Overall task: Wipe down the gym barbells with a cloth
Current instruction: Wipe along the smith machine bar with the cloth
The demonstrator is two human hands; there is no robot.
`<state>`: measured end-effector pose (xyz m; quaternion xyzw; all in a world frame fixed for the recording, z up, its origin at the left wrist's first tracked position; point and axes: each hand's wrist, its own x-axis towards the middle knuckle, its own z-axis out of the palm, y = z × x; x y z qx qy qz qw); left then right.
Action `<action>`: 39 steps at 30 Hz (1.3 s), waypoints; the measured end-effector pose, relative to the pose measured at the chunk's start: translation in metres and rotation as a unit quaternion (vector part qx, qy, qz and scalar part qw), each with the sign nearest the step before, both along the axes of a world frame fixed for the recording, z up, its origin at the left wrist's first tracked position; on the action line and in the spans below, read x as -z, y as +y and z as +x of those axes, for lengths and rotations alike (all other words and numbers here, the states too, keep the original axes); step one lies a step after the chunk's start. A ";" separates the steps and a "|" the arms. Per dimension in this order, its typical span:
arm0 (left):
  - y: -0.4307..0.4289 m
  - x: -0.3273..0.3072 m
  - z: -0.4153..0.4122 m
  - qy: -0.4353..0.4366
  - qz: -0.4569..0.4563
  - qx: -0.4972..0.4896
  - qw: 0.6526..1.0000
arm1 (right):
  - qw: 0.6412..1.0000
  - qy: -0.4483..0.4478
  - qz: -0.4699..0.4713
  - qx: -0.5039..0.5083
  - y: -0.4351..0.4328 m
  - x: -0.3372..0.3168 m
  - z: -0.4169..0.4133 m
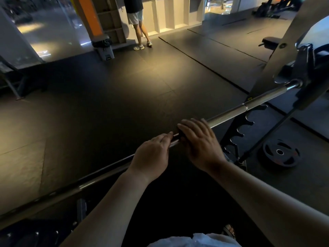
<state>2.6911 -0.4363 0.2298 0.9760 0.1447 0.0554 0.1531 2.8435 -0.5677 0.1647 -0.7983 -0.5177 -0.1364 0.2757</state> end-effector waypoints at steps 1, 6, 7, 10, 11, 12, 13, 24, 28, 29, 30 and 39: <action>0.001 0.001 -0.003 -0.002 0.001 -0.005 1.000 | 1.000 0.002 -0.005 0.031 -0.002 -0.002 0.007; 0.000 0.004 -0.014 -0.021 0.005 -0.030 0.999 | 0.994 0.084 0.023 0.073 0.022 -0.004 -0.026; 0.000 0.005 -0.016 -0.024 0.004 -0.031 0.999 | 0.997 0.068 0.011 0.041 0.027 -0.005 -0.034; 0.003 0.007 -0.021 -0.025 0.000 -0.039 0.999 | 0.998 0.007 -0.033 -0.046 0.026 -0.015 -0.034; 0.003 0.007 -0.022 -0.025 -0.001 -0.040 0.999 | 0.997 -0.021 -0.048 -0.056 0.022 -0.017 -0.026; 0.004 0.007 -0.024 -0.026 0.000 -0.041 0.999 | 0.996 -0.046 -0.057 -0.054 0.019 -0.018 -0.016; 0.004 0.007 -0.026 -0.027 0.002 -0.044 0.999 | 0.996 -0.054 -0.057 -0.038 0.014 -0.018 -0.006; 0.003 0.013 -0.045 -0.041 0.003 -0.097 0.994 | 0.994 -0.006 -0.064 -0.093 0.034 -0.021 -0.046; 0.002 0.012 -0.051 -0.040 0.018 -0.120 0.992 | 0.995 -0.051 -0.076 -0.047 0.014 -0.019 -0.003; 0.001 0.012 -0.053 -0.043 0.024 -0.129 0.990 | 0.998 -0.020 -0.060 0.001 0.010 -0.019 -0.001; -0.001 0.013 -0.054 -0.045 0.026 -0.141 0.989 | 0.998 0.015 -0.051 0.042 0.010 -0.020 -0.007; -0.014 0.016 -0.057 -0.050 -0.008 -0.244 0.968 | 0.969 0.085 -0.145 -0.180 0.032 -0.046 -0.039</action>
